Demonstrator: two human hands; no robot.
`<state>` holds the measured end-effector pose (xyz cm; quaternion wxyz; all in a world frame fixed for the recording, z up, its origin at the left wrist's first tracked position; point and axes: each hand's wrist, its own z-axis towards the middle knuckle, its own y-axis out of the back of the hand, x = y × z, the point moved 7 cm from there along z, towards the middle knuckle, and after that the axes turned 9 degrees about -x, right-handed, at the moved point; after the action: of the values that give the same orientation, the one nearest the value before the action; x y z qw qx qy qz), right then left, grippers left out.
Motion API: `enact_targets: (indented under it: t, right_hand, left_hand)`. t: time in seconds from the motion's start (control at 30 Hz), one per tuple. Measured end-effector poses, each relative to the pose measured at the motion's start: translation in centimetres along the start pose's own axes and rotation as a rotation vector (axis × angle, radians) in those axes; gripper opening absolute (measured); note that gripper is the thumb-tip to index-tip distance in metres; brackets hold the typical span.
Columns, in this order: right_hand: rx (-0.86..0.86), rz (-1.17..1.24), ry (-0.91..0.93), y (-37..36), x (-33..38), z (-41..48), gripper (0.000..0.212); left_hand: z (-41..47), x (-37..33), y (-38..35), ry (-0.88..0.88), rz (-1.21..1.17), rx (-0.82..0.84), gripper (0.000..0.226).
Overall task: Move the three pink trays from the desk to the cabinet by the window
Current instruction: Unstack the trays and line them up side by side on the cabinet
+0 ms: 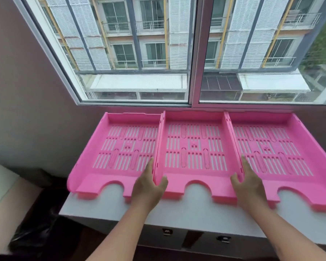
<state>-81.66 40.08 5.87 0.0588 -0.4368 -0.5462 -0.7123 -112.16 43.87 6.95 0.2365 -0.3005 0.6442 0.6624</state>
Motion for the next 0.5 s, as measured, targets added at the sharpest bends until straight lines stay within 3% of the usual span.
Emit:
enact_targets:
  t: [0.5]
  right_hand:
    - [0.081,0.016,-0.056,-0.9,-0.5,0.7,0.075]
  left_hand:
    - [2.8,0.0,-0.8,0.051,-0.044,0.077,0.067]
